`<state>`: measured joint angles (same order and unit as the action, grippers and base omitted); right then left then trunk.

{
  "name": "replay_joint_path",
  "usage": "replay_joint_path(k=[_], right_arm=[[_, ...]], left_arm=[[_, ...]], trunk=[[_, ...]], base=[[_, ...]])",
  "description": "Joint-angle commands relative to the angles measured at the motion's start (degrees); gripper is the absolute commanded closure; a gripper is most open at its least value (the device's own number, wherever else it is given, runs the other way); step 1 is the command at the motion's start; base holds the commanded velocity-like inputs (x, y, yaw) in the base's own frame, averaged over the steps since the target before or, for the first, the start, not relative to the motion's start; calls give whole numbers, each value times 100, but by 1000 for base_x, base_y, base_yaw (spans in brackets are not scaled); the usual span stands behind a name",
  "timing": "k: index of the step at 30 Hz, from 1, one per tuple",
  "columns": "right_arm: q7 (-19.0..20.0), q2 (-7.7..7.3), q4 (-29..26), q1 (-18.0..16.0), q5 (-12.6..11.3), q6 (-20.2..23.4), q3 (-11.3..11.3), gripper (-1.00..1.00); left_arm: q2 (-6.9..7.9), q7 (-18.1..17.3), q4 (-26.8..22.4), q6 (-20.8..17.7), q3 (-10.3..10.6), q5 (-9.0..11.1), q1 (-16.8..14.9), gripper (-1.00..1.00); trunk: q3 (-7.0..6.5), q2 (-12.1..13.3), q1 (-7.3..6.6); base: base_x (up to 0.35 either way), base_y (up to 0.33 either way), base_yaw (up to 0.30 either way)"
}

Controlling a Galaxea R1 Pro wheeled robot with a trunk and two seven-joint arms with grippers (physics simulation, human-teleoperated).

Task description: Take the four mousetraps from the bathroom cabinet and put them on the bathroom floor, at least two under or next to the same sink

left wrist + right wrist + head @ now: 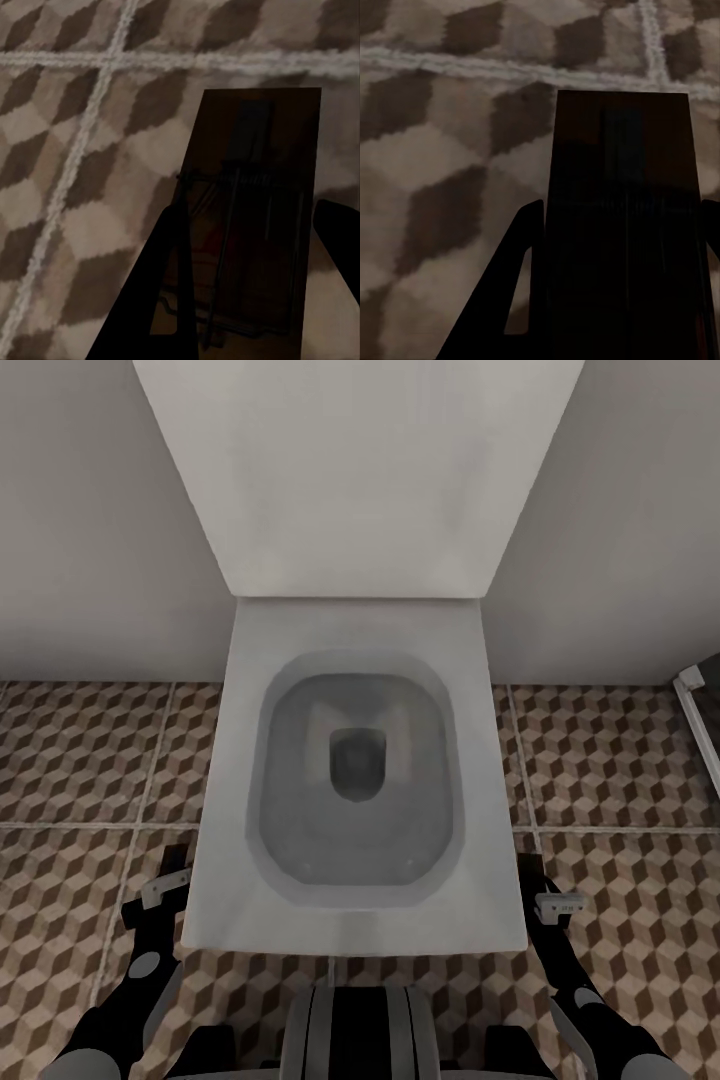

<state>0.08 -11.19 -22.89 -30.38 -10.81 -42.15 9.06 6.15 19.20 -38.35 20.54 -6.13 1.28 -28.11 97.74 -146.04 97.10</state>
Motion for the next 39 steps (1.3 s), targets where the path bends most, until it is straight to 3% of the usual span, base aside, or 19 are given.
replay_joint_path(k=[1, 28, 33, 39], right_arm=[[21, -6, 4, -3, -70, -21, 43, 100], [-27, 3, -5, -3, -36, 4, 43, 100], [-26, 3, -5, -3, -44, 3, 43, 100], [-33, 3, -5, -3, -58, 0, 43, 100]], left_arm=[[1, 14, 3, 20, 6, 13, -2, 100], [0, 14, 3, 20, 7, 13, -2, 100], [-8, 14, 3, 14, 11, 13, -2, 100], [0, 14, 3, 12, 7, 13, -2, 100]], trunk=[[2, -1, -1], [2, -1, -1], [113, -8, 12], [113, -8, 12]], base=[[0, 0, 0], [0, 0, 0], [0, 0, 0], [0, 0, 0]])
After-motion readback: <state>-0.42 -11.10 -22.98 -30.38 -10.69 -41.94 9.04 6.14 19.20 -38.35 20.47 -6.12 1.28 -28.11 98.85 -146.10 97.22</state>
